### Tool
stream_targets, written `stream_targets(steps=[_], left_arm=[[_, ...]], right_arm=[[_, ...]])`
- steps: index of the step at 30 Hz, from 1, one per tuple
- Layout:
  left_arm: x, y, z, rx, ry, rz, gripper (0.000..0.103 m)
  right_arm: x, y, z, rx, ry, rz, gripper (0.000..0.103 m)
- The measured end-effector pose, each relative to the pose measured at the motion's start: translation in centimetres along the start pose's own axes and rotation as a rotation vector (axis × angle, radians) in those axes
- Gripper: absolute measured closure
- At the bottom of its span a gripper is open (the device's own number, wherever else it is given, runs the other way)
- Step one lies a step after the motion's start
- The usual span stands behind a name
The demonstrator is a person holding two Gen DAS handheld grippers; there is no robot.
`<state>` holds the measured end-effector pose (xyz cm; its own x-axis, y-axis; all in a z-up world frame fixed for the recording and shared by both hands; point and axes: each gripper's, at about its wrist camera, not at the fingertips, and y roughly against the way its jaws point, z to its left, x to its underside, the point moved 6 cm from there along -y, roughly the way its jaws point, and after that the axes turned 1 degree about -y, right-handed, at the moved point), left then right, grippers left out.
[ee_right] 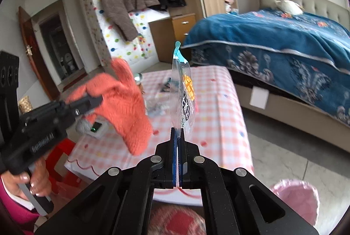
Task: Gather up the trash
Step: 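Carry the glove and snack bag to the pink bin and open both grippers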
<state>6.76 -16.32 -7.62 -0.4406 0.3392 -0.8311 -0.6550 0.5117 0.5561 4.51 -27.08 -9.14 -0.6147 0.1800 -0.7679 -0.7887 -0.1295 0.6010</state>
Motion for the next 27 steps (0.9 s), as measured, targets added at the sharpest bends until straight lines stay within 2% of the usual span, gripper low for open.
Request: stream_targets(steps=[5,15,20,27], left_arm=[[0.3,-0.6,-4.8,0.099,-0.051,0.002,0.091],[1.0,-2.8,-16.5,0.294,-0.19,0.014,0.091],[2.2,-4.3,-21.4,0.359,-0.243,0.052,0.091],[3.1,-6.6,-25.3,0.41,-0.3,0.109,0.091]], right_arm=[[2.3,2.7,-2.4,0.071,-0.047,0.001,0.103],[7.8,9.8,-9.6,0.277,-0.192,-0.013,0.102],[10.5,11.8,-13.2,0.334,-0.264,0.005,0.102],[12.7,13.1,-17.6,0.356,-0.353,0.022,0.101]])
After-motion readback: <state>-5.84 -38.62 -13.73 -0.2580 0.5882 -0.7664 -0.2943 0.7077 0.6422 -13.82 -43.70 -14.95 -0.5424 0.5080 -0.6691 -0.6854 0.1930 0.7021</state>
